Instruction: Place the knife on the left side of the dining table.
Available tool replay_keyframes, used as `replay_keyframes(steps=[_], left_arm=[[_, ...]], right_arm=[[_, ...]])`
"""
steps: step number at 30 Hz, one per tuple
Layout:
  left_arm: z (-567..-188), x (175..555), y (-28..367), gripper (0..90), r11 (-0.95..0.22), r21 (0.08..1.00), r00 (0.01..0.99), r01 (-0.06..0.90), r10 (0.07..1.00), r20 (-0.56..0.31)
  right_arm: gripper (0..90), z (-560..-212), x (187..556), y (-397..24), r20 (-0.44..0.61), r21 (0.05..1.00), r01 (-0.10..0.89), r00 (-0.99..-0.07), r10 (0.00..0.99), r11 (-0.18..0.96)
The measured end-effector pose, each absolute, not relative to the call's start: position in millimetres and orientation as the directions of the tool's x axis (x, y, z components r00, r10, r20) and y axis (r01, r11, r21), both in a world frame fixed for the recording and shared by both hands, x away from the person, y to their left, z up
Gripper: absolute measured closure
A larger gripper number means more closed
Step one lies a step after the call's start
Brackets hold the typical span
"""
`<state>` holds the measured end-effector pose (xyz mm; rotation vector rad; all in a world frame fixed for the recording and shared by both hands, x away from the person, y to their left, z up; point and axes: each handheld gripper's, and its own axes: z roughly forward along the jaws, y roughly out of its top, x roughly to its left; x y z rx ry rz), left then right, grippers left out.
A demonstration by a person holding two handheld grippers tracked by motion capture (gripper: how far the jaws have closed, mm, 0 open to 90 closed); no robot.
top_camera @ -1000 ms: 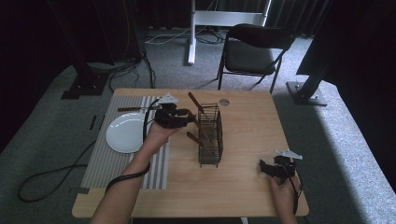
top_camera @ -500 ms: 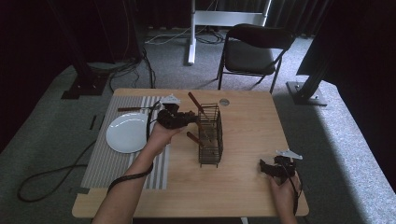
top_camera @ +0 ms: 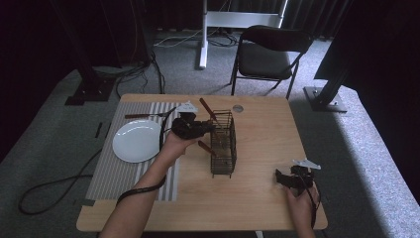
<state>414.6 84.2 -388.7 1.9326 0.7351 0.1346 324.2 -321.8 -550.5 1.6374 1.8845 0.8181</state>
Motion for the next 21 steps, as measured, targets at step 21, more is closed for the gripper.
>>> replay_keyframes(steps=[21], left_arm=[[-351, 399, 101, 75.4, -0.261, 0.885, 0.817, 0.386, 0.541, -0.197]], right_arm=[[11.5, -550, 324, -322, 0.010, 0.725, 0.683, -0.144, 0.990, 0.092]])
